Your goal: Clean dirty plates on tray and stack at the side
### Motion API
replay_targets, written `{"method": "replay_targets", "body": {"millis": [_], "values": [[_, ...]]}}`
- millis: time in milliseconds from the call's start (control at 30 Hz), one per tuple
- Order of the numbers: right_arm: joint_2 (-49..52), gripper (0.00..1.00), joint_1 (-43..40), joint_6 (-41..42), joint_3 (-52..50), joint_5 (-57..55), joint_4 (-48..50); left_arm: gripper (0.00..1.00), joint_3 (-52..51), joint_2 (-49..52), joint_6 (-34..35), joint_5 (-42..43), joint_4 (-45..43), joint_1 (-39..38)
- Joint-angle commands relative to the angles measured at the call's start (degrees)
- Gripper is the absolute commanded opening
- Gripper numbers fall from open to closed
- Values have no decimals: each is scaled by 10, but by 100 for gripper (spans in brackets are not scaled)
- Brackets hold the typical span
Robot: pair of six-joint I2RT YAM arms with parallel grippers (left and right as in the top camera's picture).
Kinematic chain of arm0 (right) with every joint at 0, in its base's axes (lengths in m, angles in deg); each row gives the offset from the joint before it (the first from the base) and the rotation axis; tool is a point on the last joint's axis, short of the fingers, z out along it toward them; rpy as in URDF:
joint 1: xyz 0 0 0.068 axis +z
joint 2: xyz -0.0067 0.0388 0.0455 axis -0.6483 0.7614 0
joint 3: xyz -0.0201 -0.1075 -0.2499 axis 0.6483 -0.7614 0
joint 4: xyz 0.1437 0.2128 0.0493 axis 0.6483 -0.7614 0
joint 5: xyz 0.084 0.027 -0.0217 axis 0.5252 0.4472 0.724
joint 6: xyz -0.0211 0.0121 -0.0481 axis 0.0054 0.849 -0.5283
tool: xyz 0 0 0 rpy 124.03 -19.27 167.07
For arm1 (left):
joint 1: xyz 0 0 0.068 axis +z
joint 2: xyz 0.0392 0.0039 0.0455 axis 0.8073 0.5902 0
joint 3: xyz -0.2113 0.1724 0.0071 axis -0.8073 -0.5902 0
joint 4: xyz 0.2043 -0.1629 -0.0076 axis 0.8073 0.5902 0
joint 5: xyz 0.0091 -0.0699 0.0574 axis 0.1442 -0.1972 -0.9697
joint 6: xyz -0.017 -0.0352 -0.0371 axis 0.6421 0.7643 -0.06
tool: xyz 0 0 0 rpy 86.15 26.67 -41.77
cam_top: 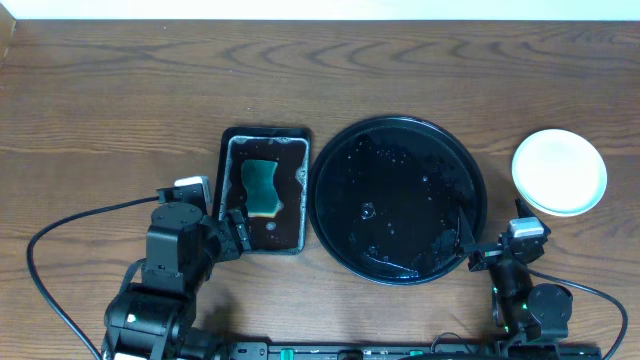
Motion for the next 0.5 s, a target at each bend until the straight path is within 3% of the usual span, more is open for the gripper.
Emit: {"method": "replay_targets", "body": {"millis": [0, 233, 467], "values": [[-3, 99, 10, 10, -1, 7, -2, 84, -5, -8, -3, -10, 0, 1], [-3, 99, 10, 10, -1, 7, -2, 84, -31, -74, -10, -49, 20, 8], [-3, 99, 10, 10, -1, 7, -2, 84, -181, -222, -12, -39, -107, 51]]}}
